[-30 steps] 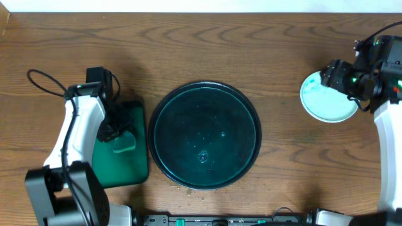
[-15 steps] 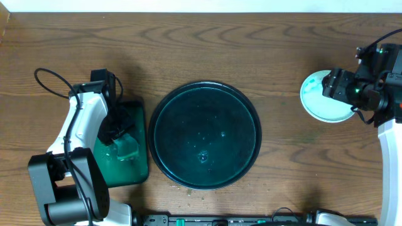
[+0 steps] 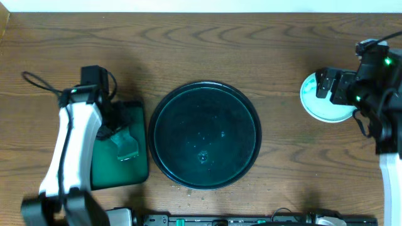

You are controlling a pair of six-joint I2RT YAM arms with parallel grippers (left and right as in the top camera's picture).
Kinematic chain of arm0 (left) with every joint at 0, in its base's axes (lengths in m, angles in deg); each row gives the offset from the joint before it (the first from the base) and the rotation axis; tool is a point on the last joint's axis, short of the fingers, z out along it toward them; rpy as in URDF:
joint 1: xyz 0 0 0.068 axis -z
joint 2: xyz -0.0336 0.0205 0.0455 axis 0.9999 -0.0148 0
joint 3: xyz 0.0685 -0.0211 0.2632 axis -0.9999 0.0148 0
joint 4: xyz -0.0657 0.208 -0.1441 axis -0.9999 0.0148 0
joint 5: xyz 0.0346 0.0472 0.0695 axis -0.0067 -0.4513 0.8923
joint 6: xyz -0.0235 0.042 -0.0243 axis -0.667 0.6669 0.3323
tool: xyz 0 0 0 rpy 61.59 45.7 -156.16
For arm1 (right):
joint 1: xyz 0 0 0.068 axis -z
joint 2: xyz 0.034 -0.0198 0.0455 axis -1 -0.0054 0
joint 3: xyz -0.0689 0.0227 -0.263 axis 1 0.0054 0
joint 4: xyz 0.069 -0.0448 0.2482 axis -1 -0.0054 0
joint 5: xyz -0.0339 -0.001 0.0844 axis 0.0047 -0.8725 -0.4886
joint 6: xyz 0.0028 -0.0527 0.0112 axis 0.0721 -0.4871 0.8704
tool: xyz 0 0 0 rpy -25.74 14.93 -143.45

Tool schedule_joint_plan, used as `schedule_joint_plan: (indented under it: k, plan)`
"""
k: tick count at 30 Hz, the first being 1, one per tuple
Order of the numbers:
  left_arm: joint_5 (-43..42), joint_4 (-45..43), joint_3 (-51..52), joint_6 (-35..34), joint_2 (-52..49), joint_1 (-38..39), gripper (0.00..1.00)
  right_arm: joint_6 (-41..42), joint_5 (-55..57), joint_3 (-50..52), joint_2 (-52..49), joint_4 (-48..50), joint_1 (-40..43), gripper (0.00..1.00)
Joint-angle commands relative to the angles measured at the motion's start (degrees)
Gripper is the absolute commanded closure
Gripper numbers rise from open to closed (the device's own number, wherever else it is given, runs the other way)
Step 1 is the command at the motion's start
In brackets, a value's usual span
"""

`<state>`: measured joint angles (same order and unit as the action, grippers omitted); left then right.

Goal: Clean dirty plates on tray and stack at the side
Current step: 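Place the sponge in the green tray with the left gripper and withdraw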

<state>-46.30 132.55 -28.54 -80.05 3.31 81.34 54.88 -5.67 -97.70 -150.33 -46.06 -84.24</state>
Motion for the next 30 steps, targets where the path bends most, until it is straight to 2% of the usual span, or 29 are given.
schedule_joint_plan:
  k: [1,7,16,24,30]
  plan:
    - [-1.9,0.7,-4.0,4.2,8.9,-0.1,0.44,-5.7,-0.3,-0.1,5.0,1.0,-0.7,0.01]
    - [-3.6,1.1,-4.9,7.8,25.7,-0.1,0.44,-15.1,-0.2,-0.1,15.3,3.5,-0.7,0.01]
    - [-3.8,6.6,-4.9,9.4,47.2,-0.1,0.44,-19.0,1.2,-0.1,28.7,6.4,-0.7,0.01]
    - [-6.4,9.5,-4.9,10.3,58.6,-0.1,0.45,-19.0,4.5,-0.1,32.4,-0.9,-0.7,0.01]
    - [-6.4,9.5,-4.9,10.2,60.4,-0.1,0.44,-19.0,6.4,0.0,32.1,-7.1,-0.7,0.01]
